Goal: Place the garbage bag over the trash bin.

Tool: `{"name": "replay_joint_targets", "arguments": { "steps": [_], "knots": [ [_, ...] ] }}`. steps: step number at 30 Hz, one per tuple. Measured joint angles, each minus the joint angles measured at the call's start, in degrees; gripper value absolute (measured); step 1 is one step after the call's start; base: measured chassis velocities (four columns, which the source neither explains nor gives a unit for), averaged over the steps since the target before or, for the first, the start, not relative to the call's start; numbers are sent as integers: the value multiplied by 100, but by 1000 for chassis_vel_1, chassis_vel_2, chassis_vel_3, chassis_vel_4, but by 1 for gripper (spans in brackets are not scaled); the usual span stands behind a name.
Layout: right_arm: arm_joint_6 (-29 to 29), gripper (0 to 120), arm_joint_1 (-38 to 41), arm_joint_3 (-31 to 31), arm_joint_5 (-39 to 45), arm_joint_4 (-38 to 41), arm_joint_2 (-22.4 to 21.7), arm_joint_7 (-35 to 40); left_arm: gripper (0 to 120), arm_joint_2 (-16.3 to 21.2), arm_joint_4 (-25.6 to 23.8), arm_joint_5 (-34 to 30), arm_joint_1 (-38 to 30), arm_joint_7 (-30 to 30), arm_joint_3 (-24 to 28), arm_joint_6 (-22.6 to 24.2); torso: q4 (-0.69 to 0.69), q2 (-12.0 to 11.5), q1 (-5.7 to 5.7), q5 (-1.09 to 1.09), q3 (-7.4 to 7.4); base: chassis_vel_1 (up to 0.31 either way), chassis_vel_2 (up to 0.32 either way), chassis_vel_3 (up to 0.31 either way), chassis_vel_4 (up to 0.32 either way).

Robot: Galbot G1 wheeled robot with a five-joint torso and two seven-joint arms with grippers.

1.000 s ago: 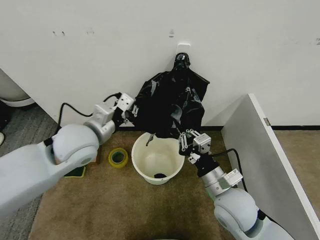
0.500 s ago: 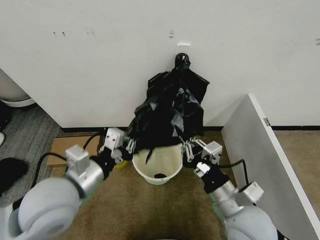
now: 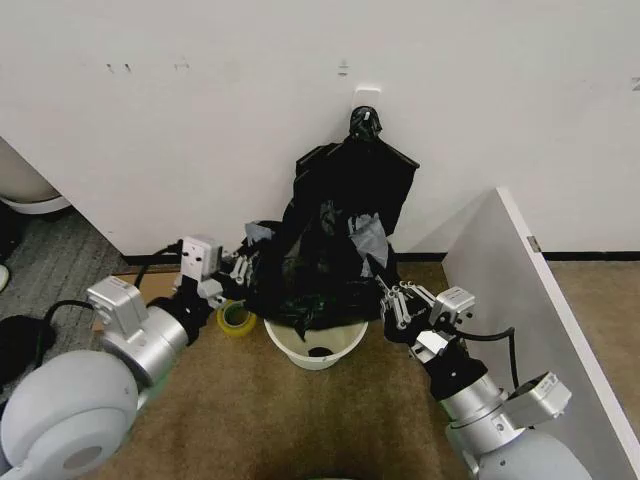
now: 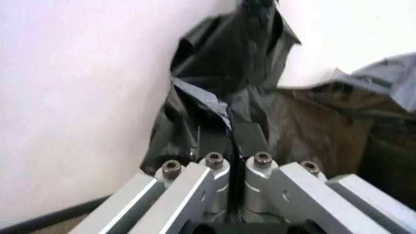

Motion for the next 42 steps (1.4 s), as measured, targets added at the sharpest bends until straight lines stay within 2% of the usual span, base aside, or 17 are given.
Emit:
{"name": "replay_joint_targets", "arguments": {
  "steps": [5,9,17,20,31,35,40,42],
  "knots": [
    [37,0,116,-128,438,-5,310,-2,0,87,9,-30,-75,-2,-284,-103,0,0,0,0,0,0,0,0,0],
    [48,0,216,-169,707,-9,396,-34,0,180,12,-103,-155,38,-424,-164,0,0,0,1,0,0,0,0,0],
    [268,0,446,-356,821,-70,588,-348,0,125,20,37,-182,123,-303,-298,1,0,0,0,0,0,0,0,0],
    [341,0,328,-421,687,-241,727,-404,0,-118,22,419,-173,207,24,-432,-2,0,0,-1,0,0,0,0,0],
    [371,0,209,-652,687,-686,1089,-302,0,-563,352,907,-63,335,290,-622,-1,-2,0,1,0,0,0,0,0],
    [478,0,243,-667,663,-1071,1230,-343,0,-991,726,1486,112,431,410,-898,1,-2,0,0,0,0,0,0,0],
    [528,0,228,-642,644,-1269,1269,-363,0,-1232,874,1640,137,455,466,-993,1,-2,0,1,0,0,0,0,0],
    [617,0,192,-622,537,-1517,1336,-386,0,-1498,1095,1807,135,470,516,-1115,0,-2,0,1,0,0,0,0,0]
  ]
}}
